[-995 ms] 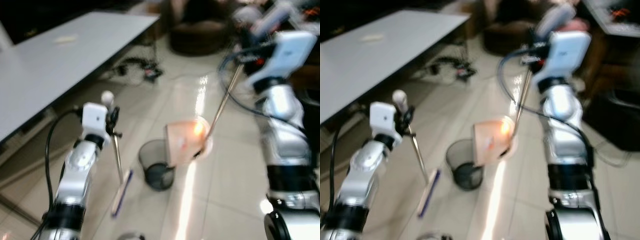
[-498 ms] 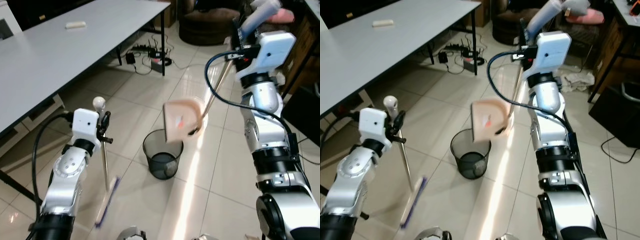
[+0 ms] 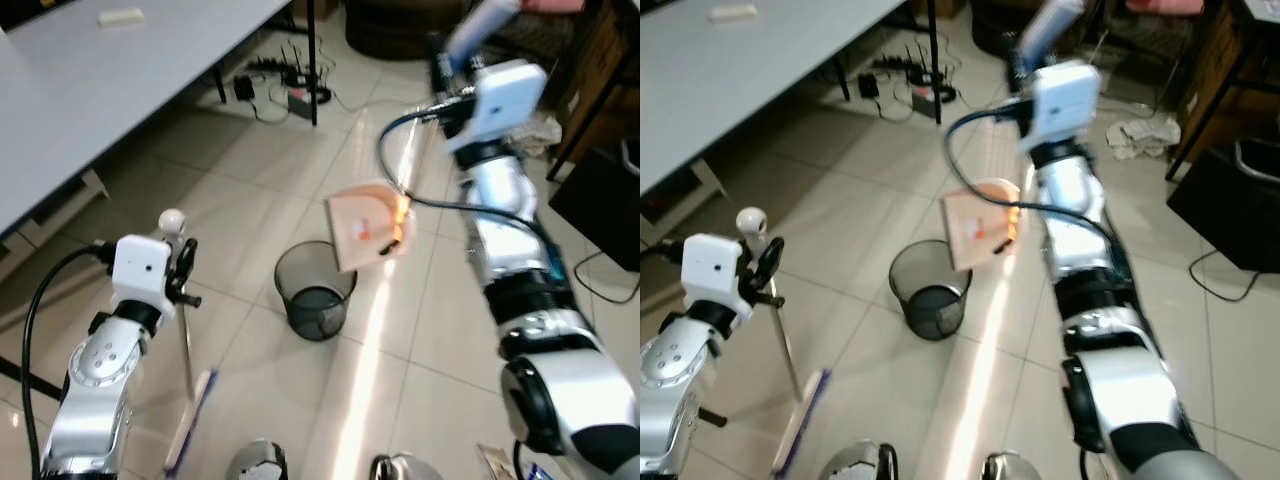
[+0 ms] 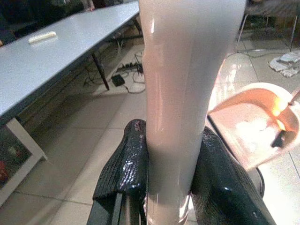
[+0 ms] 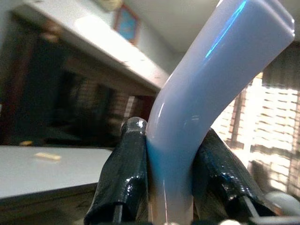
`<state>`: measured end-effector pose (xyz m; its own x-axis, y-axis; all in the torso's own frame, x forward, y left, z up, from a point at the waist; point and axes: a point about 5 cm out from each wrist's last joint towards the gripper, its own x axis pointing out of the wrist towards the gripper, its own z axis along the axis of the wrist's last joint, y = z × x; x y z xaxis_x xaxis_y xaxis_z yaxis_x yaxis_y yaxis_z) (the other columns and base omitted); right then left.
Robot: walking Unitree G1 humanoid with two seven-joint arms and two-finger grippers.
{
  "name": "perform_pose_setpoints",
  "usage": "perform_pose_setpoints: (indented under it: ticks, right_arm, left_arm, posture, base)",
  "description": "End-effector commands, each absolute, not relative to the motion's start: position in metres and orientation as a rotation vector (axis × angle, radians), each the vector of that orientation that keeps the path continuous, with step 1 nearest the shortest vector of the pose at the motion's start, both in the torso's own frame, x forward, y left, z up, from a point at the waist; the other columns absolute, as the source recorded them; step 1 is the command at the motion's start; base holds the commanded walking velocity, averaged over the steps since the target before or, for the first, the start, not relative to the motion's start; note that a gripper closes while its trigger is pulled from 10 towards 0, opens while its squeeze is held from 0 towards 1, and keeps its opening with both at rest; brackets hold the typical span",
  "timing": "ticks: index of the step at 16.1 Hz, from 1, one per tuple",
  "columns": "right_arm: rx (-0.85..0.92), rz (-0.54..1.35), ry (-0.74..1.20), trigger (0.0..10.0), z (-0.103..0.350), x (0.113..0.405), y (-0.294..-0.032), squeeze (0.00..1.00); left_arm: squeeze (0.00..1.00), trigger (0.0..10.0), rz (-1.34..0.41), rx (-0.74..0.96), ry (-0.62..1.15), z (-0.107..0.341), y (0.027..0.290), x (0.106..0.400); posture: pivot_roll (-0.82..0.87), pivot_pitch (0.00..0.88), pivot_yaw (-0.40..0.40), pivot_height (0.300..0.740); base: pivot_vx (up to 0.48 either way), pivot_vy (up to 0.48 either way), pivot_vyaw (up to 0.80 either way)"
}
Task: Sweep floor
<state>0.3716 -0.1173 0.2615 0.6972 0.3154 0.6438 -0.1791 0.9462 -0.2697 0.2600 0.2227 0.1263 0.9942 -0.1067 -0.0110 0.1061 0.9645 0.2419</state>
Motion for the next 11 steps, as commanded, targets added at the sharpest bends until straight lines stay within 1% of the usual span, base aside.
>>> perform_pose_setpoints:
  ticks: [1, 3, 4, 5, 6, 7, 9, 11]
  right_arm:
    - [-0.222, 0.344, -0.876, 10.0, 0.283, 0.366, -0.101, 0.00]
    - [-0.250, 0.423, -0.901, 10.0, 0.278, 0.363, -0.084, 0.00]
    - [-0.302, 0.475, -0.916, 10.0, 0.274, 0.359, -0.074, 0.00]
    - [-0.313, 0.493, -0.921, 10.0, 0.272, 0.357, -0.070, 0.00]
    - [-0.341, 0.554, -0.944, 10.0, 0.269, 0.352, -0.059, 0.00]
    - [-0.341, 0.554, -0.944, 10.0, 0.269, 0.352, -0.059, 0.00]
    - [-0.366, 0.613, -0.963, 10.0, 0.264, 0.347, -0.049, 0.00]
    - [-0.393, 0.715, -0.965, 10.0, 0.250, 0.337, -0.035, 0.00]
  left_arm:
    - [0.00, 10.0, -0.071, 0.267, -0.051, 0.140, 0.228, 0.257]
    - [0.00, 10.0, -0.065, 0.264, -0.040, 0.139, 0.227, 0.251]
    - [0.00, 10.0, -0.072, 0.264, -0.033, 0.138, 0.226, 0.250]
    - [0.00, 10.0, -0.073, 0.266, -0.030, 0.137, 0.225, 0.249]
    - [0.00, 10.0, -0.073, 0.265, -0.028, 0.137, 0.225, 0.251]
    - [0.00, 10.0, -0.073, 0.265, -0.028, 0.137, 0.225, 0.251]
    - [0.00, 10.0, -0.074, 0.263, -0.033, 0.139, 0.224, 0.253]
    - [0.00, 10.0, -0.073, 0.259, -0.035, 0.140, 0.223, 0.255]
  posture:
    - [0.13, 0.214, 0.017, 0.740]
    - [0.13, 0.205, 0.010, 0.740]
    - [0.13, 0.203, 0.010, 0.740]
    - [0.13, 0.207, 0.011, 0.740]
    - [0.13, 0.213, 0.016, 0.740]
    - [0.13, 0.213, 0.016, 0.740]
    - [0.12, 0.204, 0.013, 0.740]
    - [0.12, 0.199, 0.010, 0.740]
  base:
    - [0.000, 0.000, 0.00]
    - [0.000, 0.000, 0.00]
    - [0.000, 0.000, 0.00]
    - [0.000, 0.000, 0.00]
    - [0.000, 0.000, 0.00]
    - [0.000, 0.000, 0.00]
    - [0.000, 0.000, 0.00]
    - [0.000, 0.000, 0.00]
